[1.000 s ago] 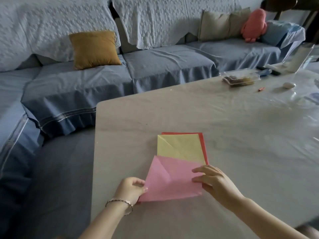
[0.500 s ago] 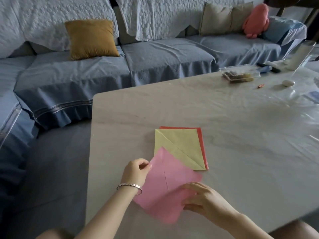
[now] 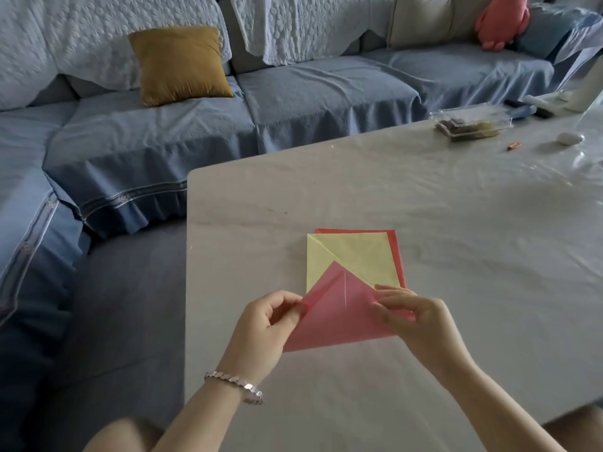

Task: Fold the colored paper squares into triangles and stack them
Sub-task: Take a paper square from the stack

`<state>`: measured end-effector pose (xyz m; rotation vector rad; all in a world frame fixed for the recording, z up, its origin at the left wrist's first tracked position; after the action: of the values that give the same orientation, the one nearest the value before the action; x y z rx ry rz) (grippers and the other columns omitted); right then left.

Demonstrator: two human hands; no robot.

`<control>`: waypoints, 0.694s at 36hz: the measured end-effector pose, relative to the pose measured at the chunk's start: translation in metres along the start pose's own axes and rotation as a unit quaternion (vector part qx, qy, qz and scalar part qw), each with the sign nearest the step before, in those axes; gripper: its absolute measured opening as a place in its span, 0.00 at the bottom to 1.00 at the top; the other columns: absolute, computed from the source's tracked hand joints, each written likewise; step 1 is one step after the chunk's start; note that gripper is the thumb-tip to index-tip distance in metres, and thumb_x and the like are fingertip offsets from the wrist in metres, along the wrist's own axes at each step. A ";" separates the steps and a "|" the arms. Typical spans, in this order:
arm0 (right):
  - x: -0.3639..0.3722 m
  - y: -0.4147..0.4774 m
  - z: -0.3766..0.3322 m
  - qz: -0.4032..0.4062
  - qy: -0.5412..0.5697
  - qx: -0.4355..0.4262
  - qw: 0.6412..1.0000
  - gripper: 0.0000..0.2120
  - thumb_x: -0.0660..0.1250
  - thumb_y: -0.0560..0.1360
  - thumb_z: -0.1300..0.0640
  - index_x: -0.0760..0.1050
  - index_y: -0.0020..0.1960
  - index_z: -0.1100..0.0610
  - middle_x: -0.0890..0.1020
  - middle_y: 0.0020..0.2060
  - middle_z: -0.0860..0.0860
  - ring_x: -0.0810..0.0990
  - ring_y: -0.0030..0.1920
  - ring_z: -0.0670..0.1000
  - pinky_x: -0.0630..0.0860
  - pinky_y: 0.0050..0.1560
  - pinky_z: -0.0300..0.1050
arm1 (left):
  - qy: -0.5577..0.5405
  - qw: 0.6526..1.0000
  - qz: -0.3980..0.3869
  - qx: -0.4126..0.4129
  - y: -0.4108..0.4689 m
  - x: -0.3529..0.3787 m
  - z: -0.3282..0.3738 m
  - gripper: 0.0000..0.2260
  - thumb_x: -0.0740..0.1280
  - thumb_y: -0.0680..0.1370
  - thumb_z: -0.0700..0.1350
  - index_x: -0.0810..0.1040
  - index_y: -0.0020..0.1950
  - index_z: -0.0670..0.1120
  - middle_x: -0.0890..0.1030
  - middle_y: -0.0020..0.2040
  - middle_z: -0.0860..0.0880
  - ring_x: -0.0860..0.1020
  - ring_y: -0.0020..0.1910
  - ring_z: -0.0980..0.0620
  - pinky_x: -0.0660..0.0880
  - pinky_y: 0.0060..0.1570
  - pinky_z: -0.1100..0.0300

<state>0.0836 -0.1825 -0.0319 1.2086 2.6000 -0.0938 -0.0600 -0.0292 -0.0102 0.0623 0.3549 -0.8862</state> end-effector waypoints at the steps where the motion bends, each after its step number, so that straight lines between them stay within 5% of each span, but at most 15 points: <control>1: -0.001 -0.001 -0.003 0.010 0.009 0.006 1.000 0.18 0.73 0.68 0.64 0.80 0.29 0.40 0.82 0.36 0.33 0.77 0.48 0.32 0.71 0.48 0.24 | 0.006 1.000 0.003 0.005 -0.001 0.000 0.001 0.09 0.65 0.76 0.41 0.80 0.39 0.52 0.82 0.34 0.56 0.78 0.35 0.62 0.71 0.37 0.71; 4: -0.001 -0.005 -0.011 0.021 0.023 0.015 0.999 0.20 0.73 0.67 0.66 0.80 0.28 0.42 0.82 0.33 0.35 0.80 0.39 0.34 0.73 0.41 0.25 | 0.012 0.999 0.021 0.032 -0.005 0.003 0.011 0.03 0.66 0.74 0.49 0.79 0.43 0.55 0.81 0.34 0.63 0.77 0.36 0.67 0.69 0.37 0.75; 7: -0.003 -0.010 -0.019 0.027 0.025 0.024 0.999 0.17 0.72 0.68 0.64 0.80 0.30 0.43 0.83 0.31 0.40 0.79 0.32 0.37 0.74 0.36 0.28 | 0.031 0.996 0.054 0.069 -0.011 0.008 0.015 0.11 0.71 0.68 0.51 0.76 0.48 0.61 0.82 0.41 0.62 0.79 0.43 0.67 0.71 0.42 0.76; 13: -0.006 -0.016 -0.030 0.050 0.006 0.009 0.999 0.15 0.72 0.69 0.63 0.80 0.33 0.44 0.83 0.32 0.39 0.79 0.33 0.37 0.72 0.37 0.26 | 0.063 0.983 0.122 0.118 -0.018 0.017 0.023 0.21 0.74 0.69 0.38 0.77 0.47 0.64 0.81 0.39 0.66 0.78 0.41 0.67 0.70 0.42 0.77; 21: -0.015 -0.020 -0.040 0.065 0.017 -0.007 0.998 0.12 0.73 0.69 0.64 0.79 0.43 0.47 0.84 0.38 0.41 0.80 0.38 0.40 0.73 0.42 0.28 | 0.025 0.989 0.094 0.107 -0.021 0.023 0.028 0.20 0.72 0.70 0.35 0.78 0.46 0.62 0.80 0.38 0.70 0.78 0.40 0.70 0.69 0.42 0.79; 25: -0.015 -0.021 -0.045 0.071 0.024 -0.016 0.997 0.14 0.71 0.70 0.65 0.80 0.40 0.45 0.83 0.36 0.42 0.78 0.35 0.40 0.72 0.39 0.27 | 0.027 0.989 0.090 0.114 -0.022 0.024 0.032 0.21 0.71 0.70 0.35 0.77 0.46 0.64 0.79 0.38 0.71 0.78 0.41 0.71 0.69 0.42 0.79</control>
<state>0.0666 -0.1994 0.0144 1.3949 2.5364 0.0052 -0.0541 -0.0675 0.0136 0.3250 0.2916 -0.7429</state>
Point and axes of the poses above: each hand's wrist, its own y-axis towards the middle knuckle, its own x-axis out of the palm, z = x × y, the point moved 4 cm from there along y, towards the middle knuckle
